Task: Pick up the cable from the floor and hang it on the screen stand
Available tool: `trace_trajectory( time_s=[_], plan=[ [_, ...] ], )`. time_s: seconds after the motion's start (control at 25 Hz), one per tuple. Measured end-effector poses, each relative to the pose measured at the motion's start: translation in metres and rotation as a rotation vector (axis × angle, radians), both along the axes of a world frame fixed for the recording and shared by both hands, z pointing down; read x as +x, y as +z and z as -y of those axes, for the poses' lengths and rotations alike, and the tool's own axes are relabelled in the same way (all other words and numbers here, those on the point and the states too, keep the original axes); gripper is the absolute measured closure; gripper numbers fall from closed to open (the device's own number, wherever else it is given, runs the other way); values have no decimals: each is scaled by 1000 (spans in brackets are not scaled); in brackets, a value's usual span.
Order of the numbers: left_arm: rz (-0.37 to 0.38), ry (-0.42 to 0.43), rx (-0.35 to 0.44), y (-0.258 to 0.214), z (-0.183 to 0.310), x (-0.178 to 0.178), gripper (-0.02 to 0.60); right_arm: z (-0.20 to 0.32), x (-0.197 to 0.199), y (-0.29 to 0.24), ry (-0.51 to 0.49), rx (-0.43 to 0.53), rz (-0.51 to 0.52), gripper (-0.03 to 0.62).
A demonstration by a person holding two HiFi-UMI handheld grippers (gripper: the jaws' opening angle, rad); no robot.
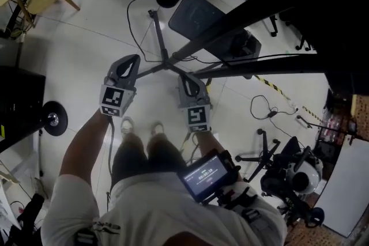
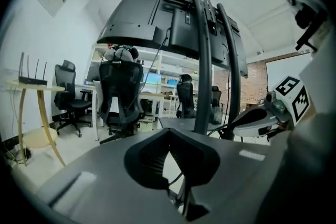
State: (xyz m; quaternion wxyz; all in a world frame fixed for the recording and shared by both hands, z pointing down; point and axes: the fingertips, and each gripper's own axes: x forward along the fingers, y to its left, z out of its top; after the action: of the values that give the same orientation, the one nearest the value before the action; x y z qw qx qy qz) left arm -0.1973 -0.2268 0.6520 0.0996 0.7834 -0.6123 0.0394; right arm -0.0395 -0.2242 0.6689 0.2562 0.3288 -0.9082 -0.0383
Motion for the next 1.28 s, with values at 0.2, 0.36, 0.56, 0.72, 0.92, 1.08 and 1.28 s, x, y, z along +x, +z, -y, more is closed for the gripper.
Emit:
trace_trajectory(
  time_s=[0.2,0.36,0.56,0.72,0.92,1.08,1.28],
  plan=[
    [1,-3,44,-105,-8,6,580,-5,8,-124,19,82,31,559],
    [16,22,108,-187,-3,19,580,-2,23,-213,53,161,55,559],
    [24,62,185,-276,-4,39,580,-4,38,-316,74,258,90,559],
    [51,131,271,-340,2,67,580,1,52,-388,86,360,104,559],
    [44,214,394,-422,14,100,580,9,72,-479,107,493,136,560],
    [26,239,491,-480,22,112,580,15,77,-537,103,575,148,560],
    [42,269,556,-524,26,125,580,20,80,-586,103,640,176,560]
  ],
)
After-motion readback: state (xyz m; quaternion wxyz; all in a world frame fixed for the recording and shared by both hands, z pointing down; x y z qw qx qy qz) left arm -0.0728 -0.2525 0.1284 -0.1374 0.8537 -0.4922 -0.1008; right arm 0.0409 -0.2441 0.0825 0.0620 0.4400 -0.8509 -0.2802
